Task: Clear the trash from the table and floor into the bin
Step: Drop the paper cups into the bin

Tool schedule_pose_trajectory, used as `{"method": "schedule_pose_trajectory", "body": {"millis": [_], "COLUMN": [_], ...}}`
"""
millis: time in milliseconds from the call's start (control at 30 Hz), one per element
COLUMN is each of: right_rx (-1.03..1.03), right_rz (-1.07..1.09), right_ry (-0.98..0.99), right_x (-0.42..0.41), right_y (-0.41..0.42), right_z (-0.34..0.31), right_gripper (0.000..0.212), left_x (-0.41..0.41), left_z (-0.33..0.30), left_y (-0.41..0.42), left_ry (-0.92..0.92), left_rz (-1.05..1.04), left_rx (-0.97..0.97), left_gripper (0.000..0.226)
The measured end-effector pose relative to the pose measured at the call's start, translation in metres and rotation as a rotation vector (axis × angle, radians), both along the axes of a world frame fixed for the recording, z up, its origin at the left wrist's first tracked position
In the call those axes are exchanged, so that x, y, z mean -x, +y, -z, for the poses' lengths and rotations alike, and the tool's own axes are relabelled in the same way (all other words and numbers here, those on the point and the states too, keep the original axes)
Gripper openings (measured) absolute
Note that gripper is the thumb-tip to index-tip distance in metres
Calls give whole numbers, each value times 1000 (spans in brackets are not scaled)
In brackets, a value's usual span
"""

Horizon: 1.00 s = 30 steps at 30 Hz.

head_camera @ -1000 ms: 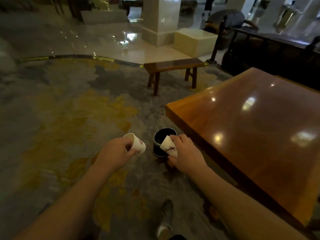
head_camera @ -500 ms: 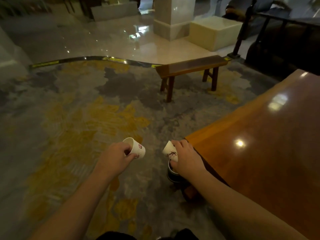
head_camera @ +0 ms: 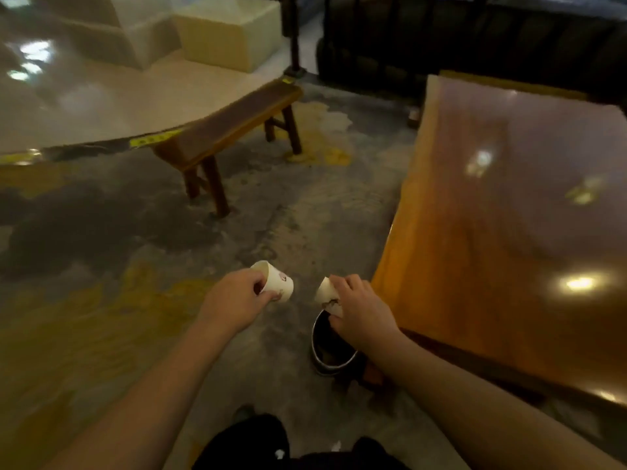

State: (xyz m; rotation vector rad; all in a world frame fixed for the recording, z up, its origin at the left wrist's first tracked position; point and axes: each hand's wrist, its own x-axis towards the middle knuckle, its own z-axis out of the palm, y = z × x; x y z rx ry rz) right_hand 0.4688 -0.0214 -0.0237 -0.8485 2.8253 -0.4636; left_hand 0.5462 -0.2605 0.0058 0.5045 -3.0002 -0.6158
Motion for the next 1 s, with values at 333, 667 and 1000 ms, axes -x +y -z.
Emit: {"method": "schedule_pose_trajectory", "body": {"millis": [333,667,1000], "right_rx": [-18,-138,-230], "right_rz": [362,530,645], "right_ry": [-174,-362,-404], "right_x": [-26,1,27], "right_y": [-86,-54,26], "right_z": [61,211,376], "right_gripper": [74,72,73], "left_x": [44,103,146], "left_z": [73,235,406], "left_y": [-77,-15,83], "left_ry": [-205,-383,-422], "left_rz": [285,263,304], "left_rx": [-106,-186,-256], "left_gripper": [18,26,14]}}
